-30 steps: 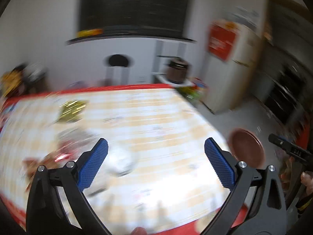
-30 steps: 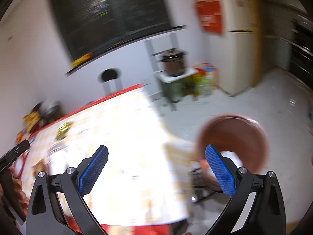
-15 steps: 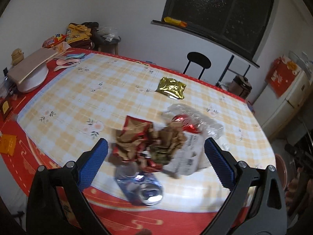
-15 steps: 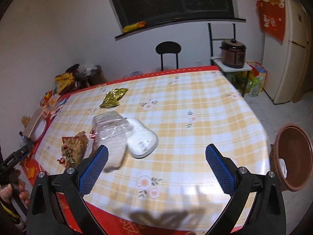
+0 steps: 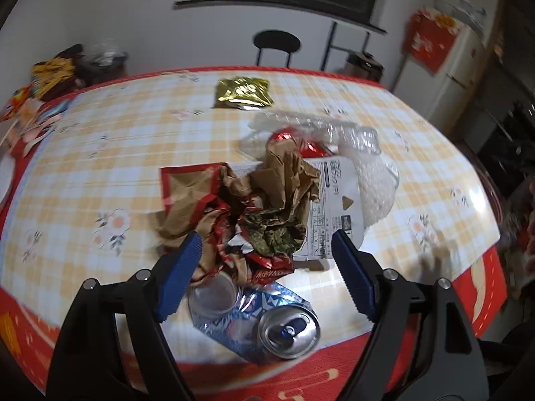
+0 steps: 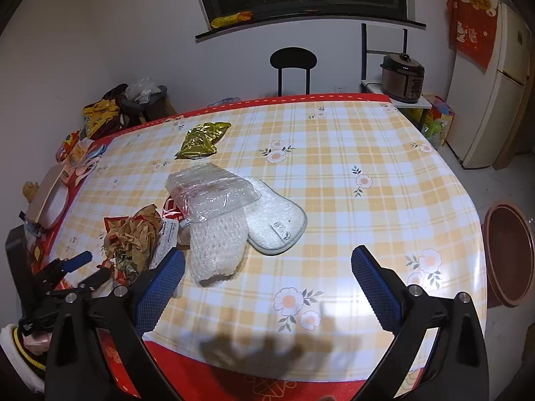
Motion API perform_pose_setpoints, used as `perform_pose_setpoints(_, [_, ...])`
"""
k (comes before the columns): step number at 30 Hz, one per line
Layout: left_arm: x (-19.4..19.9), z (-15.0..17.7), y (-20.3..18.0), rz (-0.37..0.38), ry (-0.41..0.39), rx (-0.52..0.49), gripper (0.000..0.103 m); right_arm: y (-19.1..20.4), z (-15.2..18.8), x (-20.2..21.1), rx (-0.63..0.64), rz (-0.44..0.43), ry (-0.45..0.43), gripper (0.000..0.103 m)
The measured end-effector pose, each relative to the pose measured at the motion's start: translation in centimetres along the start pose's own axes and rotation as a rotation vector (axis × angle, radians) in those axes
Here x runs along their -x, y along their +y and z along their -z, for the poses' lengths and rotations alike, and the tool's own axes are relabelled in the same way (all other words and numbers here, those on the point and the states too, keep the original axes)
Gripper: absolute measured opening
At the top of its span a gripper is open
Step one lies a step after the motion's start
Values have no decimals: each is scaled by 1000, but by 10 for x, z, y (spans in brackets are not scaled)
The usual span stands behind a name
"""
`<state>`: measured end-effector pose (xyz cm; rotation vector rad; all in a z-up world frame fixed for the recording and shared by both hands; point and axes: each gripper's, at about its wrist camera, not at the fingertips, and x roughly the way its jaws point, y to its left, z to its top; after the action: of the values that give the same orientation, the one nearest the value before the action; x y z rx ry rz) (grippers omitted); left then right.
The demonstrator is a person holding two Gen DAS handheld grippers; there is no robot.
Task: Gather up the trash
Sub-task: 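Grasp the crumpled brown paper wrappers with the left tool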
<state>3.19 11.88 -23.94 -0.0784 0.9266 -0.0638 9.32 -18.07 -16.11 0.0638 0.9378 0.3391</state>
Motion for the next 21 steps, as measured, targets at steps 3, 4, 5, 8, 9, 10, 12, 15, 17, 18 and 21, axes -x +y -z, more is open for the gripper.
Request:
perform_pose_setpoints(3, [-15,-2,-4,-7,25,-68,81,7,4,-1,-27,19,-2,98])
perform_pose_setpoints(4, [-21,-2,-5,-15,33,-96,82,7,6,-1,-35,24,-3,98])
perform_pose_setpoints(5, [-25,-3,-6,-23,37,-112,82,8,9,0,-49,32,-5,98])
perform_pose_setpoints(8, [-37,-6,-8,-36,41,-157,82,9,16,2,-86,58,-9,98])
perform_pose_setpoints(9, [-41,-6,-8,-43,46,-168,82,8,19,2,-99,66,-9,98])
perform_pose_setpoints(10, [-46,-6,-8,-53,52,-183,82,8,21,2,-107,72,-8,98])
perform_pose_setpoints(12, [-50,-6,-9,-73,50,-206,82,8,26,1,-122,79,-7,98])
perform_pose_setpoints(15, [-53,-6,-9,-82,52,-230,82,10,33,-4,-124,97,5,98])
perform_pose_setpoints(17, [-54,-7,-9,-87,56,-237,81,12,35,-10,-132,101,23,98])
perform_pose_setpoints(18, [-54,-7,-9,-90,56,-244,81,13,35,-13,-139,91,30,98])
perform_pose_setpoints(21, [-56,-5,-10,-96,54,-261,79,22,34,-18,-125,74,40,98])
